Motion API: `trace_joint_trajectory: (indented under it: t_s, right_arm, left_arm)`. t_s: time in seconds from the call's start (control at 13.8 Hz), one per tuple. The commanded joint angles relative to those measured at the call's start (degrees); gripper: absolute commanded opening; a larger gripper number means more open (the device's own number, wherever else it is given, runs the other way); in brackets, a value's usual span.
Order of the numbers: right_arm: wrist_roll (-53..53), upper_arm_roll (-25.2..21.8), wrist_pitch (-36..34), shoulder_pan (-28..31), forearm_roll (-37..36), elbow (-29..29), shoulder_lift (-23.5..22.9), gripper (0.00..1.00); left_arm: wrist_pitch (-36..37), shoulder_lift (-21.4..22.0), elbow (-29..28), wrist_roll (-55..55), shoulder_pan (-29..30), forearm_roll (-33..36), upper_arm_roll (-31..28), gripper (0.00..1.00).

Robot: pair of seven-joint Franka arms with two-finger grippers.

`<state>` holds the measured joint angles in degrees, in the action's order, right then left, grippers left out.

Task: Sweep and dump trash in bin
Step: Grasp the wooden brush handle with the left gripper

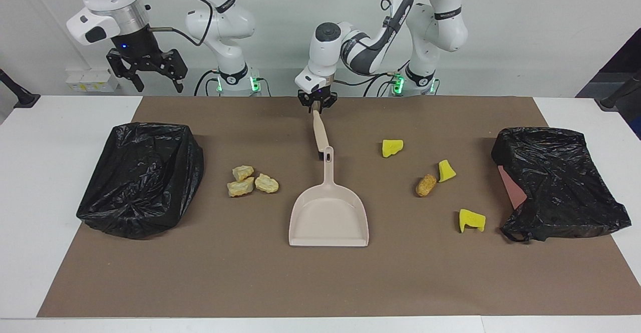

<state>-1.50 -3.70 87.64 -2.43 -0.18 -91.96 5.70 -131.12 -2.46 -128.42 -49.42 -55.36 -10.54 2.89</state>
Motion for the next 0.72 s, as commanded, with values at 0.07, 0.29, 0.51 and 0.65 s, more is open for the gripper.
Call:
trace_joint_trajectory:
  t_s: [0.07,0.29,0.51,0.65]
  right_arm:
    - [0.88,-0.35,0.61,-0.03,0.45,-1.82,1.50,1.00]
    - [0.62,-0.35,1.04,-0.20,0.97,-2.60,1.50,1.00]
    - [0.97,-0.26,0.70,-0.47,1.15,-2.61,1.50,1.00]
    - [0.97,0.00,0.52,-0.47,1.41,-2.08,1.33,1.00]
  left_arm:
    - [11.38,5.18,1.59,-0.05,5.69,-0.89,-0.51,0.00]
    - [19.12,5.63,4.65,0.12,11.22,2.52,-0.52,0.00]
    - [21.86,5.09,6.07,0.12,16.49,6.74,-0.52,0.00]
    - [22.66,4.92,6.34,0.47,19.92,9.65,-0.51,0.00]
